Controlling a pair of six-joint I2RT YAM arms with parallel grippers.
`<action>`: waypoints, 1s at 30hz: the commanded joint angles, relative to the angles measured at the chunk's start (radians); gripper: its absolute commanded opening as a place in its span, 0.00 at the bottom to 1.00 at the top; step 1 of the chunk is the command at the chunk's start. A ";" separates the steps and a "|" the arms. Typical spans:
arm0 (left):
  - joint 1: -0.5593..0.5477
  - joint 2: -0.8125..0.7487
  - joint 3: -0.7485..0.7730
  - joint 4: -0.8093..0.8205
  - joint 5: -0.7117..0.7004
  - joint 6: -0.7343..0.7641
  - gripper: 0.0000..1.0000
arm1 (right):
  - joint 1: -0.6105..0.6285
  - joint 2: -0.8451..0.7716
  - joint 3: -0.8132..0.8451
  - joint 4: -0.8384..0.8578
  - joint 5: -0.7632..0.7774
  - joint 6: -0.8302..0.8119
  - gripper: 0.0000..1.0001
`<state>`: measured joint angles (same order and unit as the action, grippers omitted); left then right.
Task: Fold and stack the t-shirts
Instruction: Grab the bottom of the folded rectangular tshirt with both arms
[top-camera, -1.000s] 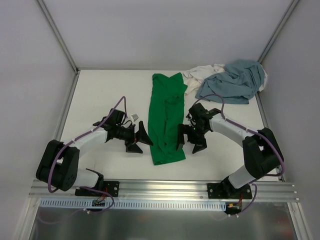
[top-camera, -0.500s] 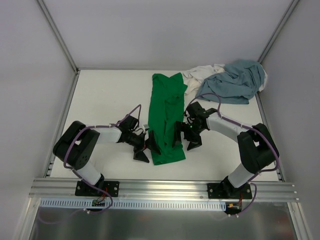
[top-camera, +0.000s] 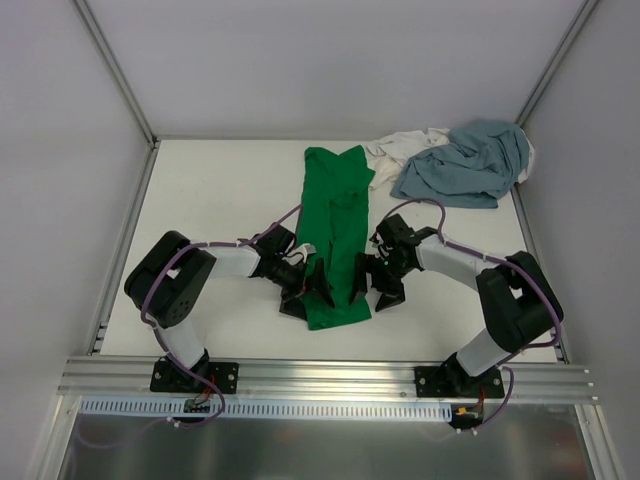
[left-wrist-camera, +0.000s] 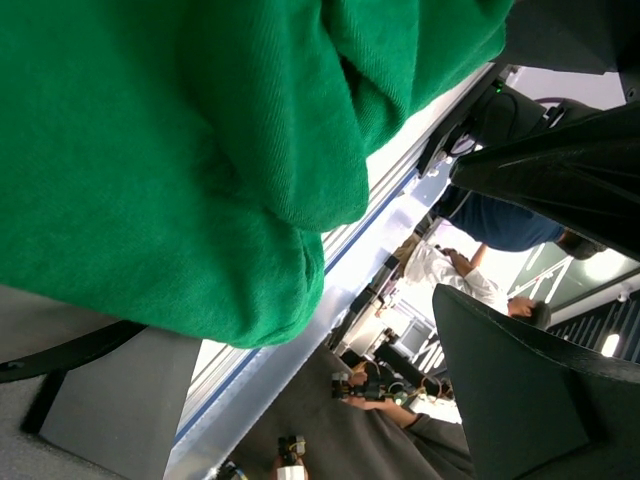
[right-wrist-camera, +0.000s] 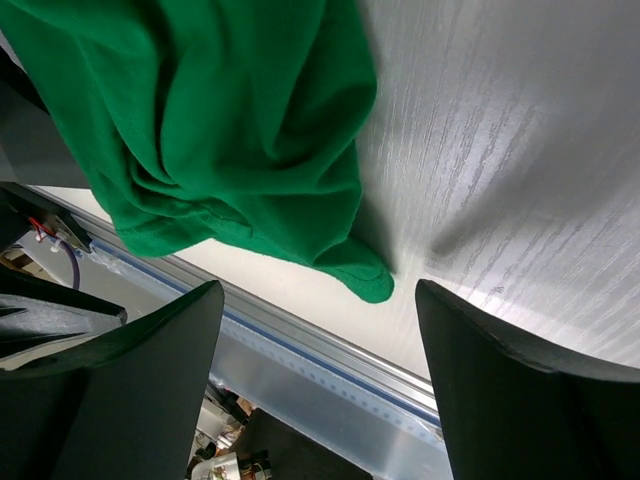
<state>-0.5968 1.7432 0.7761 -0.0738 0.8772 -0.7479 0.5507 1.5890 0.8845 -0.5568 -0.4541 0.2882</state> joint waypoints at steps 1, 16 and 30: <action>-0.012 -0.019 0.011 -0.105 -0.076 0.079 0.99 | 0.005 -0.044 -0.013 0.041 -0.015 0.034 0.82; -0.012 -0.043 0.017 -0.244 -0.155 0.176 0.56 | 0.018 -0.049 -0.032 0.077 -0.008 0.071 0.80; -0.012 -0.057 0.022 -0.221 -0.222 0.156 0.66 | 0.032 -0.077 -0.071 0.089 0.000 0.094 0.80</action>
<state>-0.5968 1.6993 0.7944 -0.2958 0.7319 -0.5983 0.5743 1.5517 0.8230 -0.4717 -0.4564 0.3668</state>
